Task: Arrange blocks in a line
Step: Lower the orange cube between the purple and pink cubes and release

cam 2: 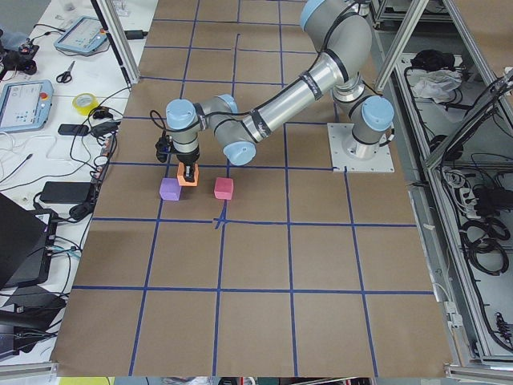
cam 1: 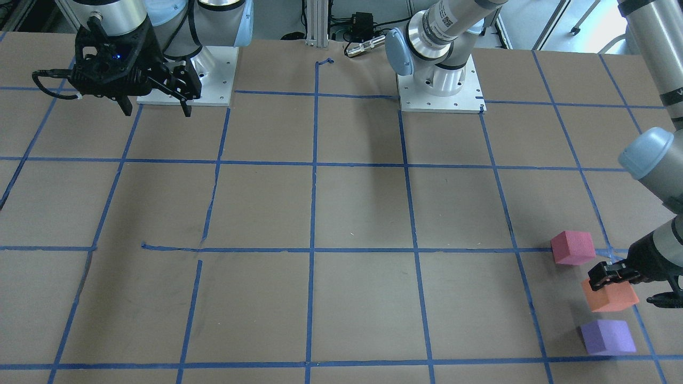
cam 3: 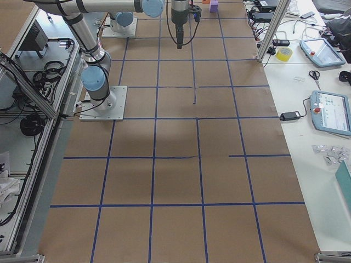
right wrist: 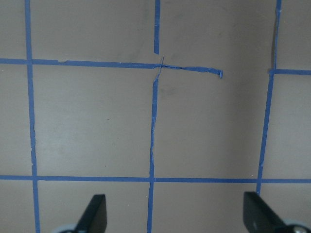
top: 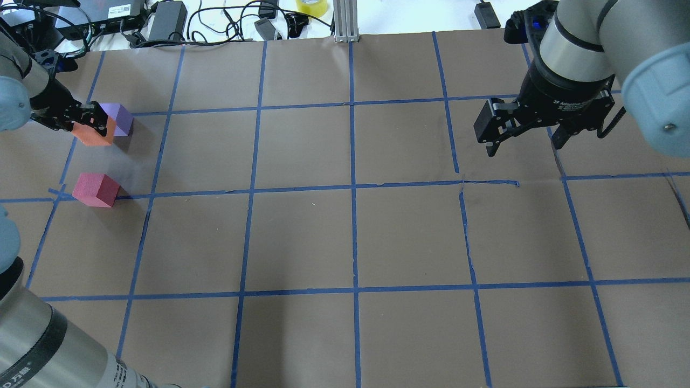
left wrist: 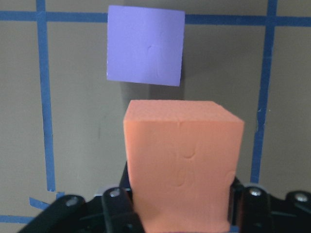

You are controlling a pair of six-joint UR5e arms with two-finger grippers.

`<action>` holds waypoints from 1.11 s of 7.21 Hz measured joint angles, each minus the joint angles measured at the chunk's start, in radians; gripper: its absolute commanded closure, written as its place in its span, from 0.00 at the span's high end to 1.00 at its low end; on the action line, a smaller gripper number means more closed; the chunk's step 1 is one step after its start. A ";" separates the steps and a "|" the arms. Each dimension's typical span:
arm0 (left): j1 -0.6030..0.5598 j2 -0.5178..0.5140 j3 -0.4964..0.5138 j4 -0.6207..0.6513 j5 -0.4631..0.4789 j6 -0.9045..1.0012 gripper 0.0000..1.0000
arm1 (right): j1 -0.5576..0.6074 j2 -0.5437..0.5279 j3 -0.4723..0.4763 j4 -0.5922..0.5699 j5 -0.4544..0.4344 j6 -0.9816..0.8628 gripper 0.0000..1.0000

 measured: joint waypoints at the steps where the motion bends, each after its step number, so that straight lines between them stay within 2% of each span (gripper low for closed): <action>1: 0.007 -0.008 -0.001 0.001 0.000 0.001 0.00 | 0.001 -0.003 0.000 0.002 0.015 -0.001 1.00; 3: 0.011 -0.027 -0.006 0.002 0.001 0.002 0.00 | 0.005 -0.008 0.001 0.004 0.025 -0.003 1.00; 4: 0.011 -0.041 -0.008 0.003 0.002 0.003 0.42 | 0.006 -0.008 0.001 0.005 0.027 -0.003 1.00; 5: 0.011 -0.051 -0.010 0.003 0.007 0.002 0.79 | 0.006 -0.007 0.000 0.004 0.028 -0.003 1.00; 6: 0.011 -0.060 -0.011 0.003 0.016 0.002 0.92 | 0.006 -0.006 0.000 0.003 0.028 -0.002 1.00; 8: 0.012 -0.072 -0.011 0.004 0.033 0.000 0.93 | 0.005 -0.004 0.000 0.002 0.023 -0.003 1.00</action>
